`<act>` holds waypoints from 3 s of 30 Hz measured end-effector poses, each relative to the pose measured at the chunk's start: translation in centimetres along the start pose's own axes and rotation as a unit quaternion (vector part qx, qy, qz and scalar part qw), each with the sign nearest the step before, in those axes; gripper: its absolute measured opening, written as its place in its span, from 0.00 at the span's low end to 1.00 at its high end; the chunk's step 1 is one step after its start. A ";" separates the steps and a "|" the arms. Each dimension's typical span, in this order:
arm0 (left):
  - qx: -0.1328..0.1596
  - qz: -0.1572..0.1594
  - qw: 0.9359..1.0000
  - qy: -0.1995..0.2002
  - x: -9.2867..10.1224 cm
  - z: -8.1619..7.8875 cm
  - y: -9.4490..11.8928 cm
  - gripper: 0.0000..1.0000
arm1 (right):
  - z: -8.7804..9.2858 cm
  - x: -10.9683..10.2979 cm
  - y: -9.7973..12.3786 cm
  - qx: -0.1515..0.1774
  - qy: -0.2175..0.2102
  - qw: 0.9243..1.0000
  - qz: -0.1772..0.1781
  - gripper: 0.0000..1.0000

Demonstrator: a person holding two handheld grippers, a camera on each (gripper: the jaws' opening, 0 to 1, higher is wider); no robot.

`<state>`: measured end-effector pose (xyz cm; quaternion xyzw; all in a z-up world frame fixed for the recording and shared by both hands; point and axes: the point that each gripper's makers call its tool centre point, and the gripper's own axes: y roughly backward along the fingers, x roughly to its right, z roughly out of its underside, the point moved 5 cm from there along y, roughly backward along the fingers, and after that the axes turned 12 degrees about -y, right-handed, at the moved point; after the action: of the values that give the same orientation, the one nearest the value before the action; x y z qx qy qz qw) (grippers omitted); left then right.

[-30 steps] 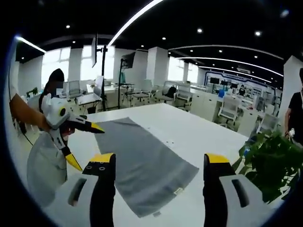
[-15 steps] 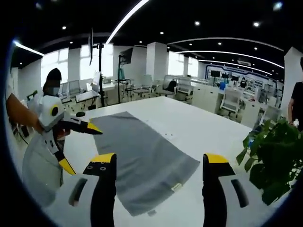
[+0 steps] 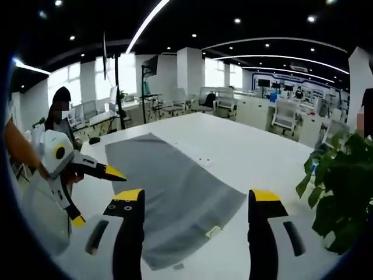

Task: Fold the towel on the table until its edges align and the towel forms a compact rectangular stack.

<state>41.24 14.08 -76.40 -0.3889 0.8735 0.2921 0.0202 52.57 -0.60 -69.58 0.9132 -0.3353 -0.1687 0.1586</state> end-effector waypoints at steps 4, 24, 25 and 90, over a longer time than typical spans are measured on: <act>-0.005 0.006 1.000 -0.001 -0.3 0.6 -1.2 0.89 | 0.6 1.4 -1.2 -0.007 -0.007 1.000 0.004 0.72; -0.031 0.056 0.998 -0.020 1.8 3.4 -6.7 0.75 | 4.0 6.8 -7.6 -0.043 -0.029 0.997 0.049 0.55; -0.032 0.059 0.998 -0.021 2.0 3.5 -7.0 0.74 | 4.1 7.1 -8.0 -0.044 -0.032 0.997 0.052 0.54; -0.049 0.185 0.980 -0.061 7.9 3.5 -10.6 0.02 | 8.4 15.0 -20.6 -0.096 -0.123 0.974 0.165 0.01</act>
<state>42.42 5.04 -86.60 -0.2029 0.9119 0.3568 -0.0001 71.37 2.82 -88.35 0.7978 -0.4810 -0.2828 0.2284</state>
